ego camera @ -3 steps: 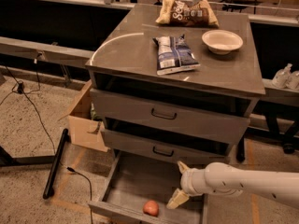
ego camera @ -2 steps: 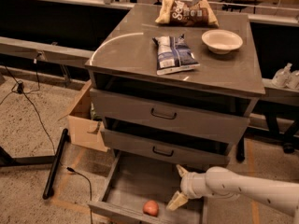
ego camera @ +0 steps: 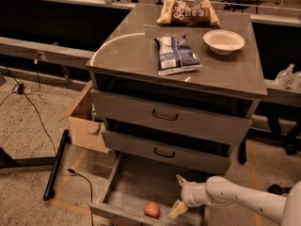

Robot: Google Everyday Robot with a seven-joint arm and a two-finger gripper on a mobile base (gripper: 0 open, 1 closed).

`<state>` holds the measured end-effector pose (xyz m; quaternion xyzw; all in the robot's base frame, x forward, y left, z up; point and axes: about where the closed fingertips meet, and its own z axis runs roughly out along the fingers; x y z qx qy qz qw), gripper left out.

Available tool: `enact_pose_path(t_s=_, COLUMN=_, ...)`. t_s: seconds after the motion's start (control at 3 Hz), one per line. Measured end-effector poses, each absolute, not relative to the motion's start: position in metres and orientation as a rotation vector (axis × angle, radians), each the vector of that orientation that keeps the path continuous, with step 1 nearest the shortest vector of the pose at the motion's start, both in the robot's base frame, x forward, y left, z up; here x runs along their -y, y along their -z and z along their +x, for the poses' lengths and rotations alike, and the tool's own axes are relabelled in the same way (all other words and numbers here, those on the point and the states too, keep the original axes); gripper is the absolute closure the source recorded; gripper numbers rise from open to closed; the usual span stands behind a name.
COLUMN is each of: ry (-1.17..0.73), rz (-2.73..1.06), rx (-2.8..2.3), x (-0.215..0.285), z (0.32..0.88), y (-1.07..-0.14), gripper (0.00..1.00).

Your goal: Pick apple from bottom drawer and place on counter

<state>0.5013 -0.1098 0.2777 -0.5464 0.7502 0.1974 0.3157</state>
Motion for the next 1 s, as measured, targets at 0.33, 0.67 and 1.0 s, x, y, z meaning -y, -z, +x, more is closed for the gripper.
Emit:
enact_pose_path(t_s=0.33, ry=-0.543, rz=-1.42, rx=-1.966, x=0.107, z=0.506, y=-0.259, gripper=0.0)
enact_pose_path(t_s=0.67, ry=-0.569, rz=-1.41, rx=-1.96, x=0.102, z=0.513, y=-0.237, gripper=0.0)
enact_pose_path(t_s=1.0, ry=-0.596, rz=-1.418, rx=-1.941, x=0.094, z=0.52, y=-0.22, gripper=0.0)
